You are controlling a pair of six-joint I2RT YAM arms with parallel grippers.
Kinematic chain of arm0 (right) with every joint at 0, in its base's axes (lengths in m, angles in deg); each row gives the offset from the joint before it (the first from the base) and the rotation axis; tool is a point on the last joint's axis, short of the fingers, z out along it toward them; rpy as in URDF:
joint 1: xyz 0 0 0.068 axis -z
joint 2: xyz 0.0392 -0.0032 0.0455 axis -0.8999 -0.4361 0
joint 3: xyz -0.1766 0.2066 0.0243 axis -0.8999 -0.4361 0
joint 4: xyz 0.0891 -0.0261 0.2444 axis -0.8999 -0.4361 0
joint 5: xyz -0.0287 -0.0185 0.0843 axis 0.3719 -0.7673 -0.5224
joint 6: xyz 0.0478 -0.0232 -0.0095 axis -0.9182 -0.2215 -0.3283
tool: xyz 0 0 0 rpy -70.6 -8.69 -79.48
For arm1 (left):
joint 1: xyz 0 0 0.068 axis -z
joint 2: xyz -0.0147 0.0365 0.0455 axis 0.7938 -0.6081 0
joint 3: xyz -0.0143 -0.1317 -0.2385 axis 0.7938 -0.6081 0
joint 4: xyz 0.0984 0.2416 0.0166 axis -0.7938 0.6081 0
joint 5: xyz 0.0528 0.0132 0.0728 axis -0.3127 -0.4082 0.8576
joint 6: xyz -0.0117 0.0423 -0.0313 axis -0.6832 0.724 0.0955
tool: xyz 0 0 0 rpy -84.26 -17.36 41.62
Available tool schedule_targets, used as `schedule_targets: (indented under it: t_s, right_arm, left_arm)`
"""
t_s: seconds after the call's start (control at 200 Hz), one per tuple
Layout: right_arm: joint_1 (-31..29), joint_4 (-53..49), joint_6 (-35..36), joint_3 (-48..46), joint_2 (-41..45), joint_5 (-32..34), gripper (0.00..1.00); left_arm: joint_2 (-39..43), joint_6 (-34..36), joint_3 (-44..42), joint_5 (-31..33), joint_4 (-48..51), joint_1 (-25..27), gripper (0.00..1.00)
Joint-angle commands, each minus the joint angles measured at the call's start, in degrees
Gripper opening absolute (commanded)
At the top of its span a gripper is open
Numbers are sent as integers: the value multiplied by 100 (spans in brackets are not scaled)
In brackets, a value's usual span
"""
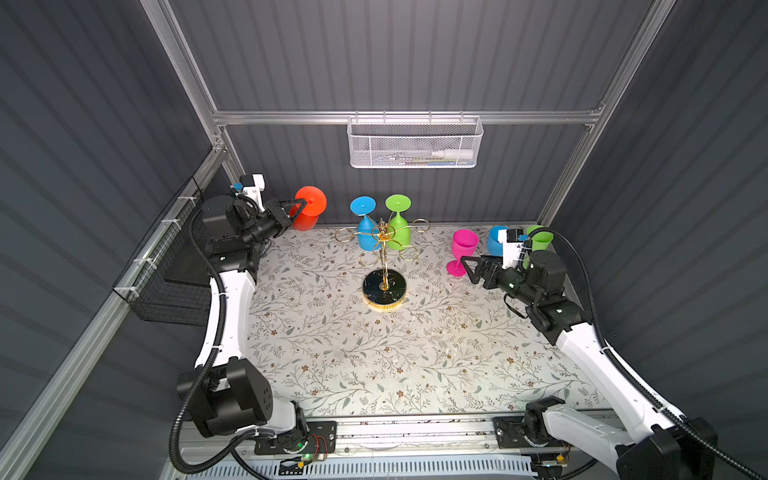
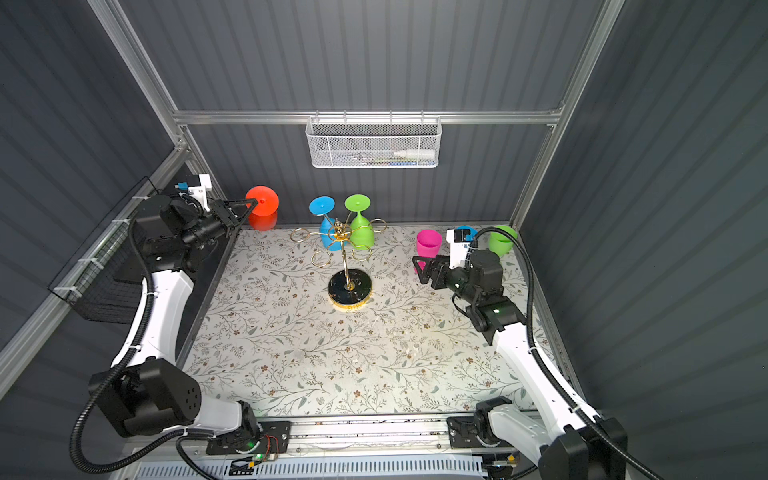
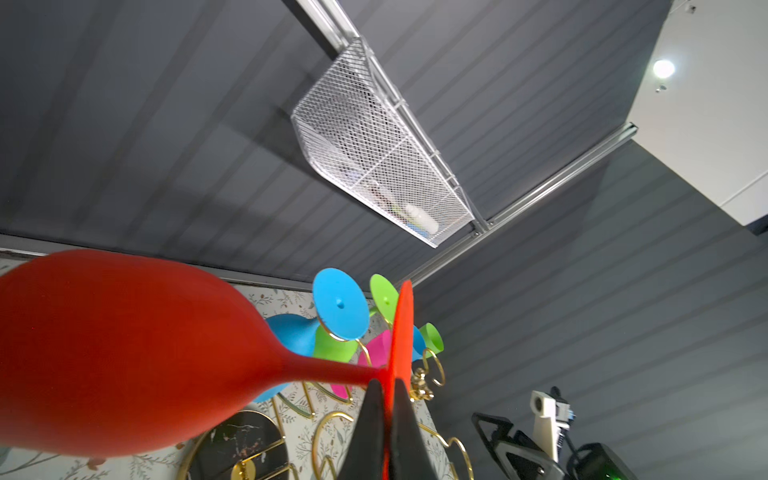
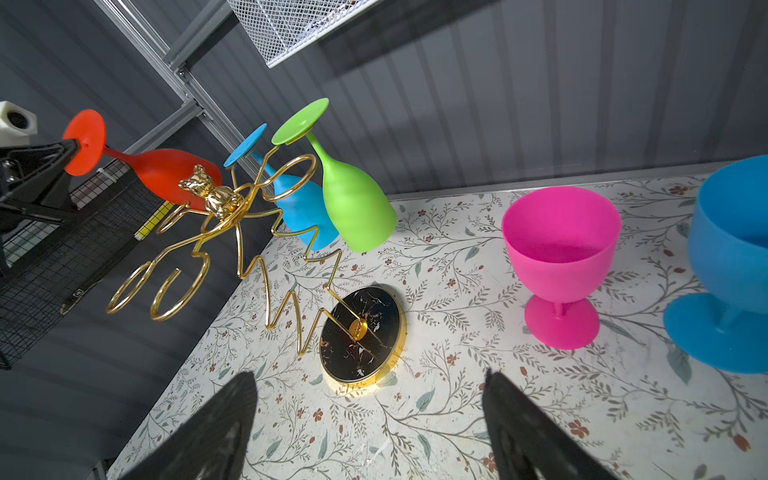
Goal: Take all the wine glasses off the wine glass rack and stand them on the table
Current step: 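Lift the red glass off the rack and pull it away with the left gripper, then carry the red glass toward the right gripper while the right gripper approaches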
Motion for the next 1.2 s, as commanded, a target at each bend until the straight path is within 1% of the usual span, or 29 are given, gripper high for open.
schedule_targets:
  t_s: [0.0,0.17,0.27,0.375,0.495,0.66,0.835,0.885,0.94,1.08,1.196]
  right_arm:
    - [-27,-87,188,193,100,-69,87]
    - [-29,-64,311,323,110,-94,88]
    - [-33,71,360,404,70,-226,87]
    - [-65,559,396,409,69,-648,88]
    - [-283,958,713,470,62,-663,88]
    - [-718,1131,1337,706,-68,-638,89]
    - [-1254,1213,2083,1027,-328,-506,93]
    - [-1416,1219,2328,1119,-329,-476,94]
    - [-1576,1252,2609,1195,-548,-413,95]
    - [-1824,1374,3182,1310,-682,-313,99]
    - [-1923,1497,3487,1363,-797,-221,99]
  left_arm:
    - [281,-444,174,-472,-474,13,0]
    - [614,-562,357,-777,-436,15,0]
    - [754,-763,493,-999,-479,17,0]
    - [907,-1176,483,-1246,-771,41,0]
    - [1084,-1224,447,-1430,-701,166,0]
    - [1072,-1271,486,-1718,-588,672,0]
    - [924,-1316,587,-1708,-623,1285,0]
    - [859,-1432,601,-1718,-735,1450,0]
    - [781,-1546,625,-1741,-836,1639,0]
    - [582,-1593,679,-1782,-841,2180,0]
    - [445,-1664,645,-1784,-858,2475,0]
